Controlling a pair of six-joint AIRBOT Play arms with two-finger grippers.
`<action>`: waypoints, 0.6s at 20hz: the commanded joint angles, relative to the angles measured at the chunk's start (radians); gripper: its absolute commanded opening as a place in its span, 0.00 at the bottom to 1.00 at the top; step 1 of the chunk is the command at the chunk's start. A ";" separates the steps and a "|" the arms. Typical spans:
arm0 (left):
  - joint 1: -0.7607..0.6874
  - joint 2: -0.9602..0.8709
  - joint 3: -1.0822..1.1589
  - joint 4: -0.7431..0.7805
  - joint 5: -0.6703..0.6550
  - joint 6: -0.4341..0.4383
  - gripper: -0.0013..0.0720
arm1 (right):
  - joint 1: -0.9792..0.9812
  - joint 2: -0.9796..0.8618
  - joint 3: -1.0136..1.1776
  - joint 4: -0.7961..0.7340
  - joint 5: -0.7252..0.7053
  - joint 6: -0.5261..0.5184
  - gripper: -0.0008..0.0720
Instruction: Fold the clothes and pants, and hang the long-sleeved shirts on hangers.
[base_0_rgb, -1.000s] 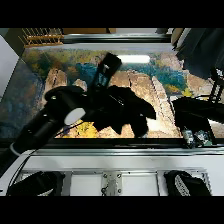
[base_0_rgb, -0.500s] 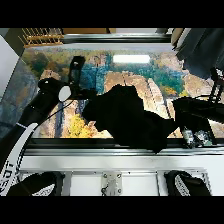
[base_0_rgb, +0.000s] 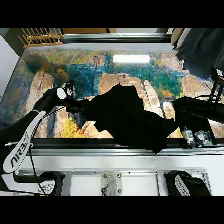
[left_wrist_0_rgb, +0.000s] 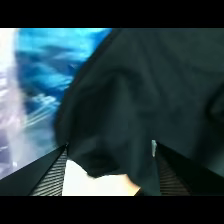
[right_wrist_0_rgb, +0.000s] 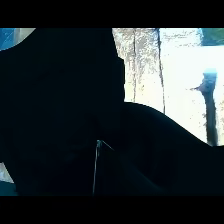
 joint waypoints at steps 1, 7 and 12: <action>-0.017 -0.105 0.063 -0.068 -0.013 0.034 0.78 | 0.001 0.000 0.001 0.016 0.001 0.000 0.03; -0.001 -0.145 0.101 -0.059 -0.040 0.034 0.03 | -0.001 0.000 0.001 0.047 -0.011 0.000 0.03; 0.155 0.027 0.101 0.055 -0.059 0.033 0.03 | -0.055 0.000 0.001 0.000 0.004 0.004 0.03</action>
